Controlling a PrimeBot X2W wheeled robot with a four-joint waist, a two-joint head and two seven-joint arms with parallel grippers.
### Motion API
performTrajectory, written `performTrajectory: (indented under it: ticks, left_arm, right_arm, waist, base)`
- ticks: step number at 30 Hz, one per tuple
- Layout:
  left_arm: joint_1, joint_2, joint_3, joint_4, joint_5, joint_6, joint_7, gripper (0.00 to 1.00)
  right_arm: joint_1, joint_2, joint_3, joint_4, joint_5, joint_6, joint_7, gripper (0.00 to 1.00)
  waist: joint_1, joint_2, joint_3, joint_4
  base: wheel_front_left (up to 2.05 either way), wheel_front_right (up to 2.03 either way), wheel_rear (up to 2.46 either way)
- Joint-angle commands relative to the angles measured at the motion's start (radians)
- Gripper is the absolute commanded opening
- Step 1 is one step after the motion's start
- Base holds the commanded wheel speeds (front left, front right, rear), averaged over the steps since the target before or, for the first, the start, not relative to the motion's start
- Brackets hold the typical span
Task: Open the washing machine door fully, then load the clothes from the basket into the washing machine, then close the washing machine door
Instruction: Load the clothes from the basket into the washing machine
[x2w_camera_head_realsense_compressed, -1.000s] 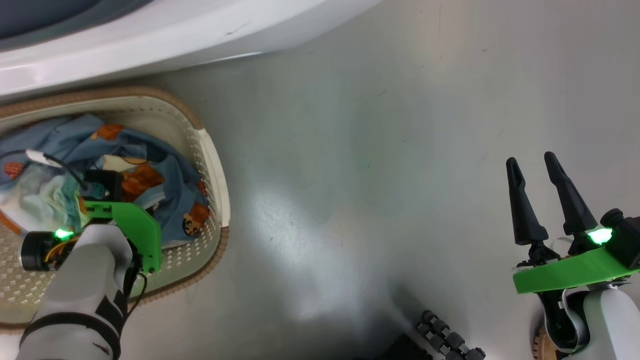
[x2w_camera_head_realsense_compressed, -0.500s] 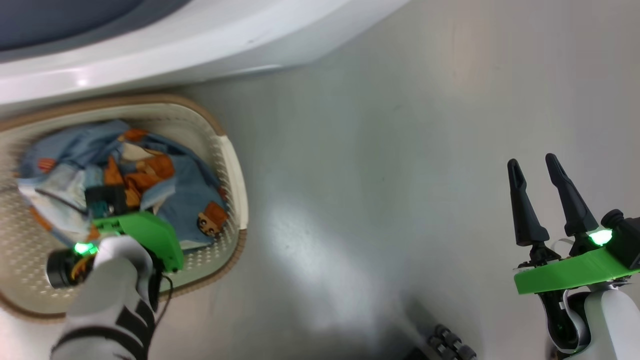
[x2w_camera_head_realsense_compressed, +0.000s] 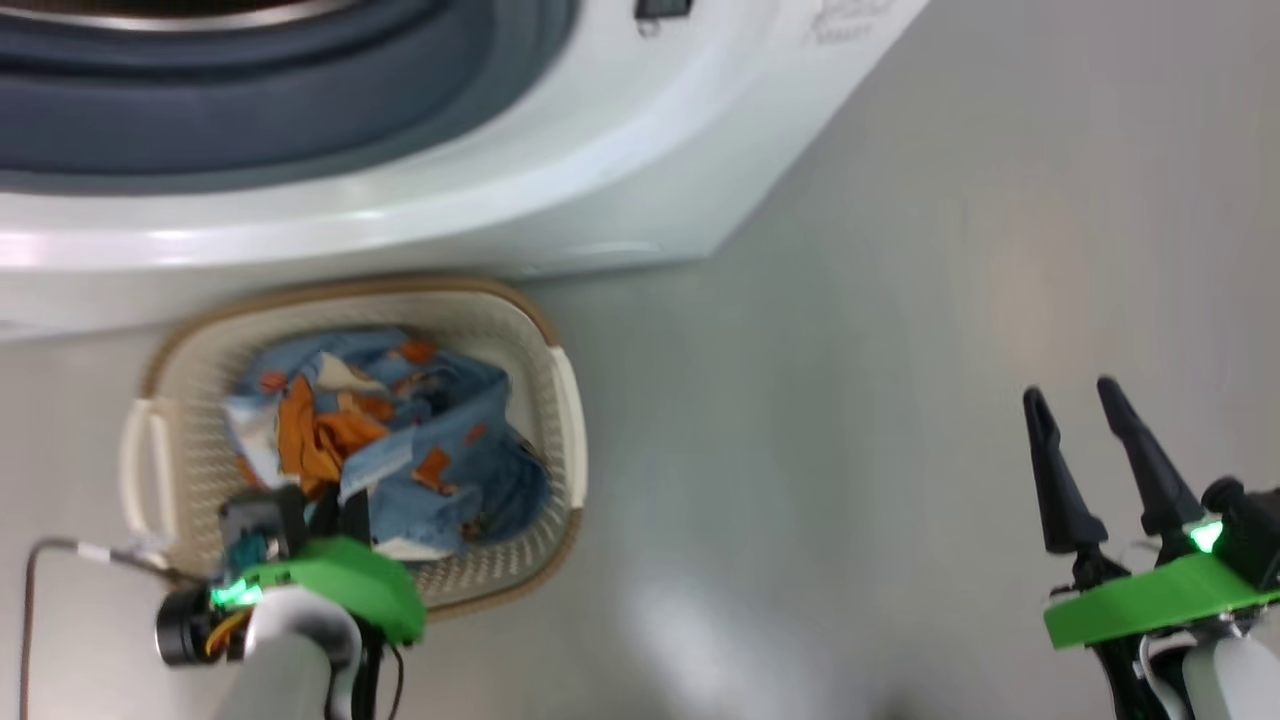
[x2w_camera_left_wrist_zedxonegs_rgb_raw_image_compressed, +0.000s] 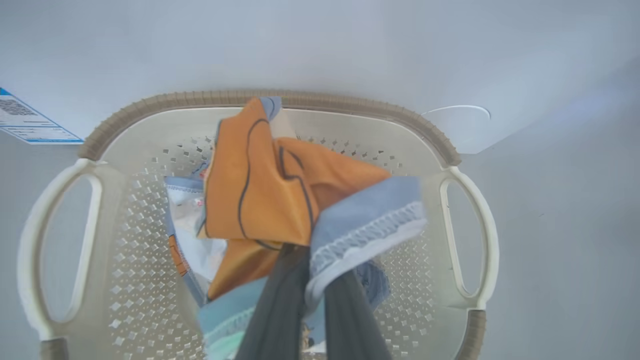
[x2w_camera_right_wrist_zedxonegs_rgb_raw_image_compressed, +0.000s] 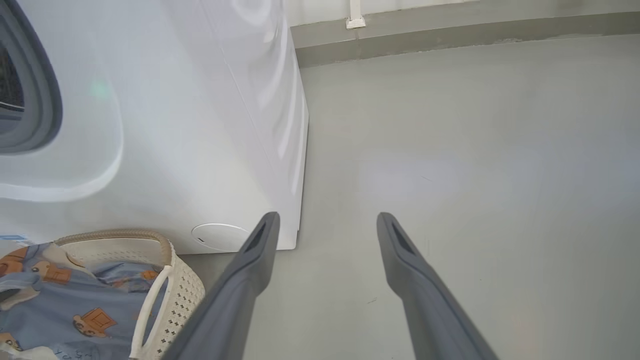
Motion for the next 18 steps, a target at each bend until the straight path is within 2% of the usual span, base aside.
performTrajectory:
  ticks: [1, 5, 10, 18]
  left_arm:
    - [0.043, 0.011, 0.030, -0.042, 0.016, 0.008, -0.007, 0.00]
    - [0.138, 0.011, 0.011, -0.165, -0.008, 0.014, -0.007, 0.00]
    - [0.242, 0.010, -0.031, -0.305, -0.044, 0.042, -0.007, 0.00]
    - [0.385, 0.010, -0.028, -0.441, -0.037, 0.063, -0.007, 0.00]
  right_arm:
    - [0.036, -0.020, 0.017, -0.014, -0.009, 0.002, -0.006, 1.00]
    - [0.079, -0.018, 0.024, -0.003, -0.023, 0.002, -0.006, 1.00]
    - [0.139, -0.004, 0.020, 0.010, -0.038, 0.002, -0.006, 1.00]
    - [0.226, 0.035, 0.000, 0.010, -0.072, 0.002, -0.006, 1.00]
  waist:
    - [0.0001, 0.0000, -0.140, 0.092]
    - [0.0001, 0.0000, -0.231, 0.122]
    - [0.0001, 0.0000, -0.335, 0.159]
    - [0.0001, 0.0000, -0.464, 0.189]
  base:
    - [0.00, 0.00, 0.00]
    - [0.00, 0.00, 0.00]
    - [0.00, 0.00, 0.00]
    - [0.00, 0.00, 0.00]
